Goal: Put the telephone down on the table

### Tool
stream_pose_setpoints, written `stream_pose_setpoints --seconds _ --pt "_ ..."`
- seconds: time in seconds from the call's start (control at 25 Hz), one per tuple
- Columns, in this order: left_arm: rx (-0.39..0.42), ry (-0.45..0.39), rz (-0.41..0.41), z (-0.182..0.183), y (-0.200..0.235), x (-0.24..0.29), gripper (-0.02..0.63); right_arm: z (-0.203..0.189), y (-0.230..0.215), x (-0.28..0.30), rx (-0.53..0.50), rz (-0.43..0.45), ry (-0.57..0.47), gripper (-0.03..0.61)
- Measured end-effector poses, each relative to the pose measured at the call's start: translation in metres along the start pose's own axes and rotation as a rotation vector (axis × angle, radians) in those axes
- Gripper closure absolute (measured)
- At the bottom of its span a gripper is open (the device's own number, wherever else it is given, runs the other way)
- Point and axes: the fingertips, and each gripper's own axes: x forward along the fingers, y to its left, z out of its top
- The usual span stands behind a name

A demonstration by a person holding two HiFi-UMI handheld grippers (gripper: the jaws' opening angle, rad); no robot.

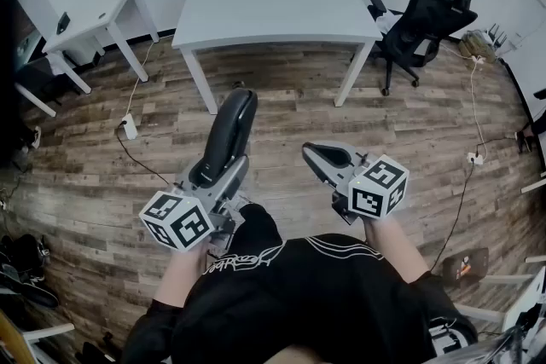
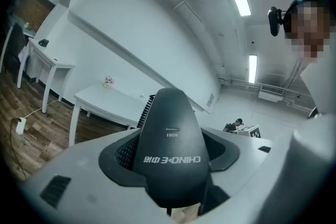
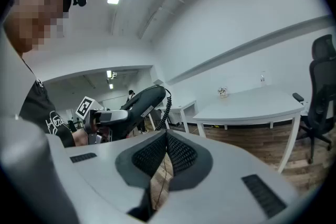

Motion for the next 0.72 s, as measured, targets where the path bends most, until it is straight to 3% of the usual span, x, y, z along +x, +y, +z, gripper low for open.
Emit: stream_pose_setpoints --seconds 0.36,0.72 --pt "0.022 0.010 -0.012 -0.002 0.014 0.016 0.336 -0.006 -0.016 0.014 0.017 -0.012 0.017 0.540" --pt "-0.034 0.044 -0.016 0.005 0.050 0.051 0.336 -0.007 -0.049 0.045 0.066 -0.021 0.036 0.540"
